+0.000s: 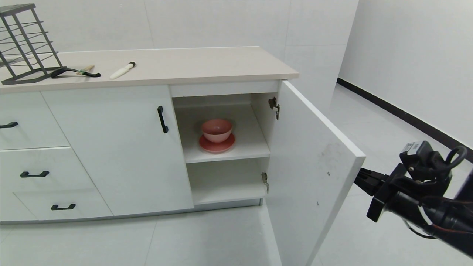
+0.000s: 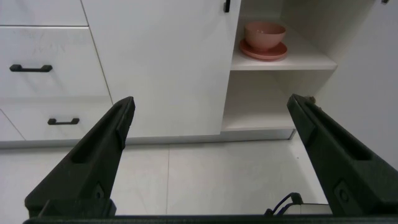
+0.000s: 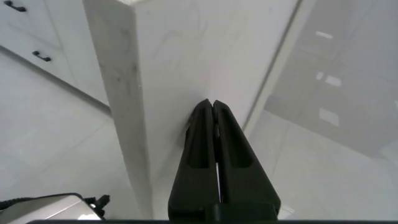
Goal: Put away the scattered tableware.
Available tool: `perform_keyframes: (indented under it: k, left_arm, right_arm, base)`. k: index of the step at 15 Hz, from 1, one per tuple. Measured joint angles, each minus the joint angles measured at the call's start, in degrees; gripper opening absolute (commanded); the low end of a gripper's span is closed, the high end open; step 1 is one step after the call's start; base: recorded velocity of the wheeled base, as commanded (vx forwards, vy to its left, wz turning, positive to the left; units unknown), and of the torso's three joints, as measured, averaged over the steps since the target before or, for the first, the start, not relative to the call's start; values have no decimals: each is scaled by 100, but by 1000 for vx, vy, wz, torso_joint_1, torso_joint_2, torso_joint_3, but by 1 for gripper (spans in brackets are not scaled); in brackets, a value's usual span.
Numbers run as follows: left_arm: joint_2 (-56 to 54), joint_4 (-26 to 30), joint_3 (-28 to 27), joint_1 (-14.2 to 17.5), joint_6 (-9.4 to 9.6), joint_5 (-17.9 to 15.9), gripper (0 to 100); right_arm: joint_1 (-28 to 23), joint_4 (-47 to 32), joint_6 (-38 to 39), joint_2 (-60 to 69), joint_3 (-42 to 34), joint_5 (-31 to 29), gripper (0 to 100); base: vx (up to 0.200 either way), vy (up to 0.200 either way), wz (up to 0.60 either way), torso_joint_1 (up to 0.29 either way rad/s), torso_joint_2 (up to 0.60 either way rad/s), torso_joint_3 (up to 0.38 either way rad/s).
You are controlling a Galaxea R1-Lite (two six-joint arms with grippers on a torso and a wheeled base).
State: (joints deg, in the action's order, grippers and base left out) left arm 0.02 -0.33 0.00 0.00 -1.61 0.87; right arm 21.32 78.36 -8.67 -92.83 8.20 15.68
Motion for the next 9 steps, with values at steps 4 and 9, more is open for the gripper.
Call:
perform_keyframes:
  k: [4,9]
  left_arm:
    - [0,1,0,0,0,0,100]
    - [0,1,0,0,0,0,100]
  right_arm:
    - [327,9,44,-160,246,13,0]
    - [775,129,52,-311,397,13,0]
  base:
    - [0,0,0,0,0,0]
    - [0,0,0,0,0,0]
